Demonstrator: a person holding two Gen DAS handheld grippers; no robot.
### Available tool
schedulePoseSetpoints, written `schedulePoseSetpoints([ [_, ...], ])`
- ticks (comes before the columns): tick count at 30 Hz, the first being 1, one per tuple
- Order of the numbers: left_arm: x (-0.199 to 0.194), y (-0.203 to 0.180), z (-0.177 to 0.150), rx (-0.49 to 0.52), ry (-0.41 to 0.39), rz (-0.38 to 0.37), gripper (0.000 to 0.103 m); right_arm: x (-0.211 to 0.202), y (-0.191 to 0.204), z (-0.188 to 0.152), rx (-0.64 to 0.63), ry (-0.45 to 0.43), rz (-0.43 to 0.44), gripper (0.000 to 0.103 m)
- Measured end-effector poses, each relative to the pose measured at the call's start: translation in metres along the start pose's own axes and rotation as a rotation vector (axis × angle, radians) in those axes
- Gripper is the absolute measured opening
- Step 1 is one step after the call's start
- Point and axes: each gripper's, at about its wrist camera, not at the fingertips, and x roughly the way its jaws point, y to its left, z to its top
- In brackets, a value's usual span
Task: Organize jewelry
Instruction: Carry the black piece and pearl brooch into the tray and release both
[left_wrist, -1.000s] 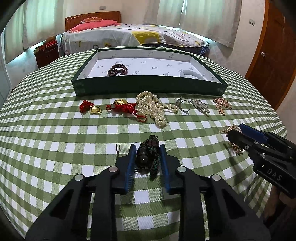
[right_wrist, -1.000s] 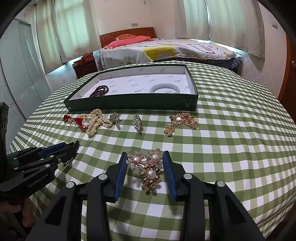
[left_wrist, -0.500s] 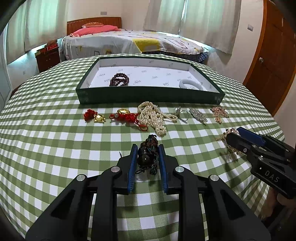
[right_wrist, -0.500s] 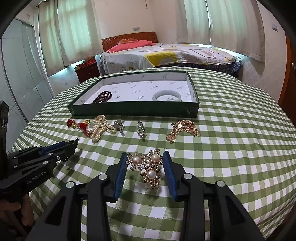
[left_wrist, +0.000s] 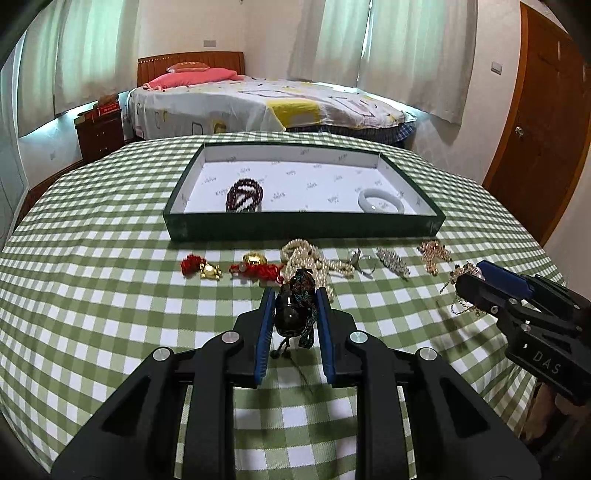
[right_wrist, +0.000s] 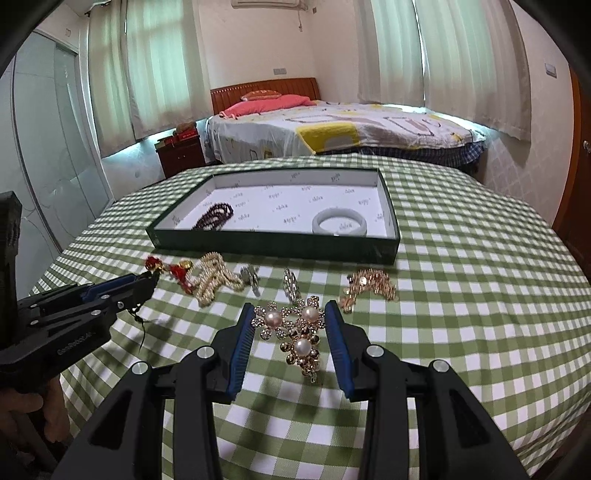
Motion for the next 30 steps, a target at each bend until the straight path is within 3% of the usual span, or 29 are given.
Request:
schedulePoseSetpoints([
  [8, -0.004, 0.002, 0.026, -0.013, -0.044, -0.014, 0.022, -0.011, 0.002, 0.030, -0.014, -0.071, 0.010, 0.039],
  [16, 0.003, -0.004, 0.074, 0.002, -0.111, -0.037, 0.022, -0.002, 0.006, 0.072, -0.035, -0.131, 0.036, 0.039],
  [25, 0.029, -0.006, 0.130, 0.013, -0.174, -0.040, 0.022, 0.028, 0.011, 0.129, -0.055, -0.197, 0.058, 0.039],
  [30, 0.066, -0.004, 0.138, 0.004, -0.130, -0.039, 0.022, 0.063, 0.009, 0.137, -0.032, -0.164, 0.077, 0.039],
])
